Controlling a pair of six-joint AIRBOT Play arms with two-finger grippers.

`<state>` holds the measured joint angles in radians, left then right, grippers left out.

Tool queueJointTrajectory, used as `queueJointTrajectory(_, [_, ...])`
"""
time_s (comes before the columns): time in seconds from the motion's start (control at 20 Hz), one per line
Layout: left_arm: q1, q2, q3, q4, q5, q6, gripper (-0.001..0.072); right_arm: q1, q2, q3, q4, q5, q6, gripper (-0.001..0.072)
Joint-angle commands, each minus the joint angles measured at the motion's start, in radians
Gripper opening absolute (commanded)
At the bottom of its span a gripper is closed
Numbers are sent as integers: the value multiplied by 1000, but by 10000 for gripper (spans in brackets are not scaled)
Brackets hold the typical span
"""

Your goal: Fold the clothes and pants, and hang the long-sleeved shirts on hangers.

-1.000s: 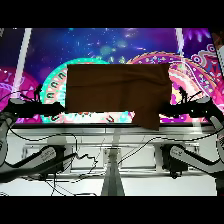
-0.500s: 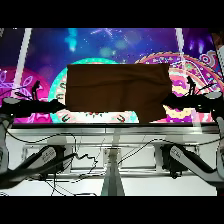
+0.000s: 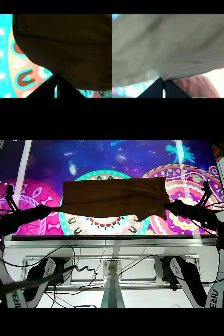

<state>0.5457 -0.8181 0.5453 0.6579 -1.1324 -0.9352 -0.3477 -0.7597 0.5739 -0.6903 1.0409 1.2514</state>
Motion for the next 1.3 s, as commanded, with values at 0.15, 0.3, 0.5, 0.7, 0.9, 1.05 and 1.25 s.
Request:
queueJointTrajectory(0.15, [-206, -249, 18, -283, 435, 1, 12, 251, -269, 118, 119, -584, 24, 9])
queueJointTrajectory(0.3, [-282, -413, 131, -330, 463, 38, 12, 252, -477, 289, 118, -607, 26, 9])
queueJointTrajectory(0.5, [-344, -630, 361, -330, 505, 37, 12, 252, -678, 480, 108, -638, 49, 10])
queueJointTrajectory(0.7, [-372, -769, 482, -345, 503, 38, 461, 248, -761, 515, 87, -711, 48, 511])
queueJointTrajectory(0.9, [-312, -762, 483, -300, 430, 38, 642, 206, -748, 515, -37, -583, 49, 604])
queueJointTrajectory(1.05, [-239, -761, 483, -115, 282, 13, 642, 146, -748, 515, -102, -399, 49, 603])
queueJointTrajectory(1.25, [-237, -765, 483, 71, 178, -7, 641, 127, -748, 515, -186, -244, 37, 602])
